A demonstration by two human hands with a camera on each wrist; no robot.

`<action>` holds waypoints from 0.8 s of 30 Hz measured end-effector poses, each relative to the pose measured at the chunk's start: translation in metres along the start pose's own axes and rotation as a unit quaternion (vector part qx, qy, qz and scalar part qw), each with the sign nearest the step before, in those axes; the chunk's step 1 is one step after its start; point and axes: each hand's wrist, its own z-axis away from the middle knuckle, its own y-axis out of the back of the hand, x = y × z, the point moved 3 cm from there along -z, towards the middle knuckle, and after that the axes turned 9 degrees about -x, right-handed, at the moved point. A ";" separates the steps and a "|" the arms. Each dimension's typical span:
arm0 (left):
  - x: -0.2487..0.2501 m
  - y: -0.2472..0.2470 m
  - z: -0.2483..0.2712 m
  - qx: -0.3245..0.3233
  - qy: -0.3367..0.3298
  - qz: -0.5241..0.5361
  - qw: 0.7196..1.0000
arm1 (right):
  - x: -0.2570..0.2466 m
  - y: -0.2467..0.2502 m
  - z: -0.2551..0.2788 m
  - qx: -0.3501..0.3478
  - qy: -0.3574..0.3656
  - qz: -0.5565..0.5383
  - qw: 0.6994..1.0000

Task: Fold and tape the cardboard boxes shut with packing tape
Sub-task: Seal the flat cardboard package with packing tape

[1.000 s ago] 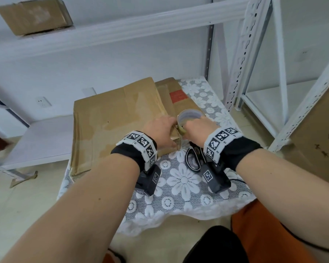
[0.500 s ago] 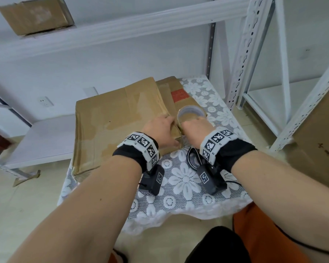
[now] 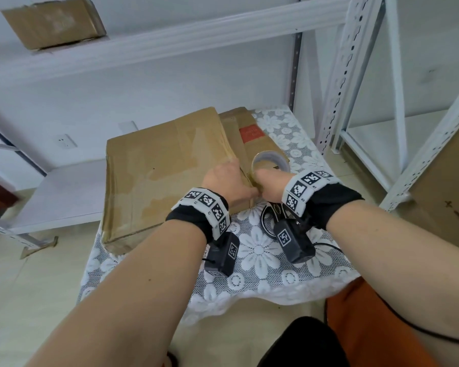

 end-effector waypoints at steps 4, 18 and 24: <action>0.010 -0.005 -0.001 0.018 0.023 -0.036 0.999 | 0.011 0.006 0.009 0.023 -0.016 0.055 0.998; 0.032 0.000 -0.002 0.052 0.095 -0.055 0.993 | 0.036 0.007 0.022 0.209 0.070 -0.077 0.972; 0.035 0.001 0.006 0.059 0.103 -0.039 0.992 | 0.058 0.003 0.042 0.166 -0.045 -0.099 0.980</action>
